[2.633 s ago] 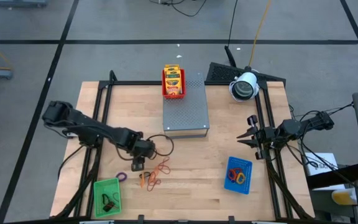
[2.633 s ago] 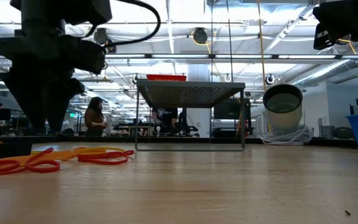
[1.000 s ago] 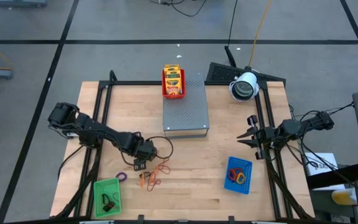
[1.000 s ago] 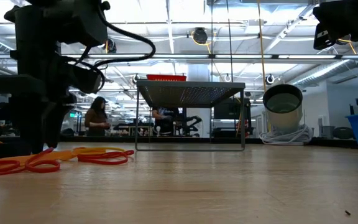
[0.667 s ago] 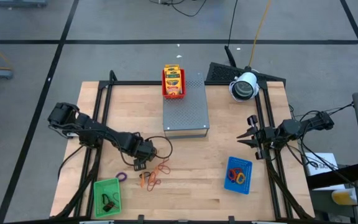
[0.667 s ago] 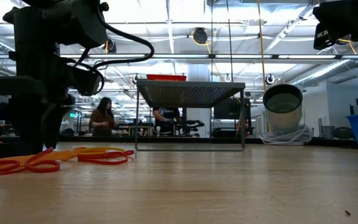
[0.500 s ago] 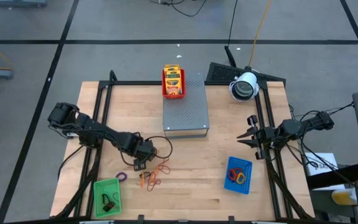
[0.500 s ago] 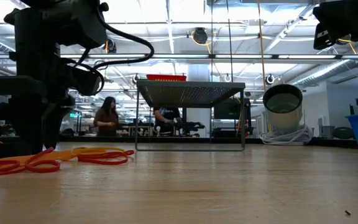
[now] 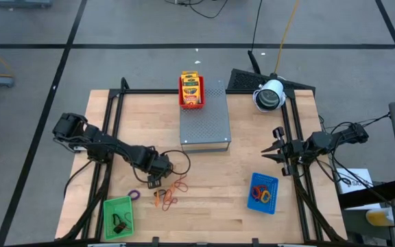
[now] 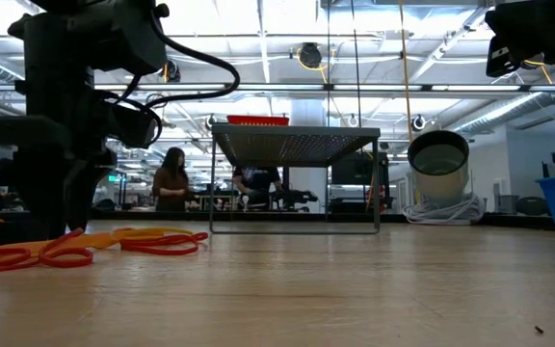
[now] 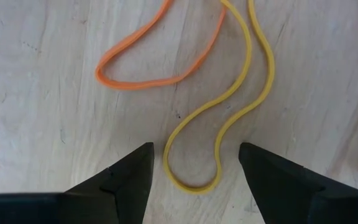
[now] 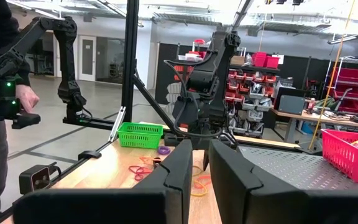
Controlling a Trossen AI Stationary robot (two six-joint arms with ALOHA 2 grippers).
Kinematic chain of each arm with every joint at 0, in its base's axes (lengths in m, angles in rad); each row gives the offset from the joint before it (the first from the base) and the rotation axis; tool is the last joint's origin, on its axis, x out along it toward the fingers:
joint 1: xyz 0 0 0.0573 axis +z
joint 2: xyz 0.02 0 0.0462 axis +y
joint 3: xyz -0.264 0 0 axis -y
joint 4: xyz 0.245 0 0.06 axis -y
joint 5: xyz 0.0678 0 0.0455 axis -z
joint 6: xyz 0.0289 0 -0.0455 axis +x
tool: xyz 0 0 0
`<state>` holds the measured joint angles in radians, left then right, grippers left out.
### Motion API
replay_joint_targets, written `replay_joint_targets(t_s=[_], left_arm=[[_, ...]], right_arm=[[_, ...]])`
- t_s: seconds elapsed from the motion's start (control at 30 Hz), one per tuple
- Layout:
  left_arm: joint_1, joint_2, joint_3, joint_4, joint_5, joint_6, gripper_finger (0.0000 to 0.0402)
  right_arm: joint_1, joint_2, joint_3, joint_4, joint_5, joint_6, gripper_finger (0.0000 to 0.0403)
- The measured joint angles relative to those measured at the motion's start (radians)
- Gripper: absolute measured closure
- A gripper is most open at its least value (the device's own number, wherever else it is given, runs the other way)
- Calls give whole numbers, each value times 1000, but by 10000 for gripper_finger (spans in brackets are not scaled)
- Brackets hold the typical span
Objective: Pick & Place Office Desk Supplies
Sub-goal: Put the yellow rubber band into the green bin
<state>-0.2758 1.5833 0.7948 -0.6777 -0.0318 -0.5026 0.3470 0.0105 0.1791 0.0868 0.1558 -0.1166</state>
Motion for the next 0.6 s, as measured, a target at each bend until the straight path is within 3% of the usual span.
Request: replay_joint_targets(t_s=[0.6], left_arm=[[14,1,0,24,20,-9,151]], right_arm=[[0,0,0,0,0,0,358]])
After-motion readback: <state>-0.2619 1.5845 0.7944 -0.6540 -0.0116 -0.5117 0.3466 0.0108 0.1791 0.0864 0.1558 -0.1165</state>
